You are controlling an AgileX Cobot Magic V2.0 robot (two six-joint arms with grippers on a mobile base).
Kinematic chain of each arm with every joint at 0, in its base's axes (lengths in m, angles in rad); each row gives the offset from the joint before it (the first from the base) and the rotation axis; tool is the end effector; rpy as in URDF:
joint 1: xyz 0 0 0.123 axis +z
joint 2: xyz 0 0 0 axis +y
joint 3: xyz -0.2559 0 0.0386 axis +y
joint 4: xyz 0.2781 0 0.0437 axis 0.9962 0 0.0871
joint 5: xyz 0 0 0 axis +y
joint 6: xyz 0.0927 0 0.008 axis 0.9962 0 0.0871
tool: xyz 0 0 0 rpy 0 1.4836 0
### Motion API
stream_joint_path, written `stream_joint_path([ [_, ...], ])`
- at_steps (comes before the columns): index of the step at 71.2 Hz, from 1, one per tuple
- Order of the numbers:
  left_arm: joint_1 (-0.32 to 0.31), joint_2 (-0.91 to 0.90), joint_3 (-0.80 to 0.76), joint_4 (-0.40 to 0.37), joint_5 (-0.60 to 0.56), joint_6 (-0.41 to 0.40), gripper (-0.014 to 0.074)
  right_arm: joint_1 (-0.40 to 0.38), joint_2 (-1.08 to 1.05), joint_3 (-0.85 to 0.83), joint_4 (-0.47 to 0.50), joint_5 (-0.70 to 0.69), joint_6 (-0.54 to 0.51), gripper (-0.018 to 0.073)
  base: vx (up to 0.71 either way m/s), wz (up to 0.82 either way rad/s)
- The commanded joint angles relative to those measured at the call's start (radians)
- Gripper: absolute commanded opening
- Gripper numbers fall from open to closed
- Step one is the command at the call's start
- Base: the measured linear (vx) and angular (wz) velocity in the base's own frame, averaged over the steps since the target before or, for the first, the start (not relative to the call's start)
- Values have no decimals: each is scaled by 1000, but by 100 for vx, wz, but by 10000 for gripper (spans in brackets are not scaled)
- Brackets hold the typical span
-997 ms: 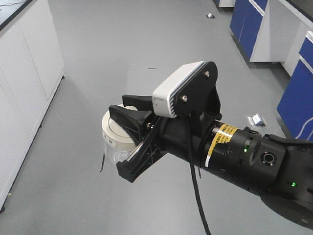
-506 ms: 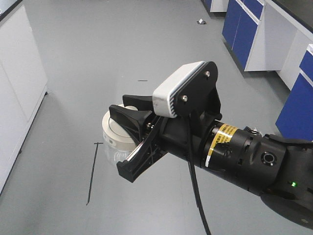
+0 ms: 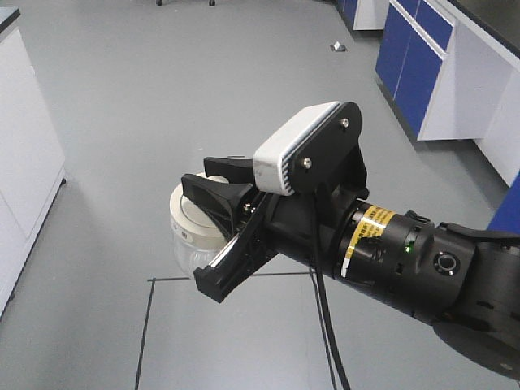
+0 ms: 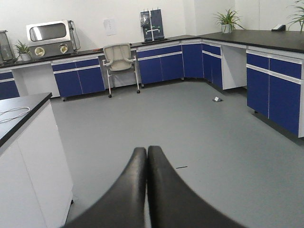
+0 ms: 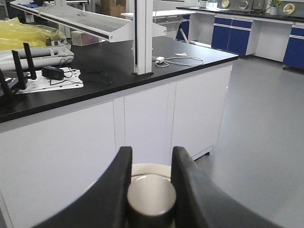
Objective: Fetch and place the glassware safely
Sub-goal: 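Hold the jar in the right gripper while the base turns away, then hold the jar in the right gripper while driving toward the blue-cabinet counter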
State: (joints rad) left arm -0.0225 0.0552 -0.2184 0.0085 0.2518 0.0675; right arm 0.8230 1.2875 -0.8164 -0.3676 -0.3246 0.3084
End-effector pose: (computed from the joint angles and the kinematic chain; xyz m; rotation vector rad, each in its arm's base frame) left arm 0.1069 -0.0022 0.2637 0.0755 1.5705 0.0435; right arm 0.2134 0.2457 0.2848 -0.7910 1.4999 0.6855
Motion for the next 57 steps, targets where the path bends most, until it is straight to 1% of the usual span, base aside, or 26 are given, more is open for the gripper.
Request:
stream_joint_path([
  [1,-3,10,-24,-8,-75,-9,-7,-1,-35,-32,8,-97,-4,-3,40,8],
  [57,-3,10,-24,-8,-75,-9,-7,-1,-35,-32,8,-84,-4,-3,41,8],
])
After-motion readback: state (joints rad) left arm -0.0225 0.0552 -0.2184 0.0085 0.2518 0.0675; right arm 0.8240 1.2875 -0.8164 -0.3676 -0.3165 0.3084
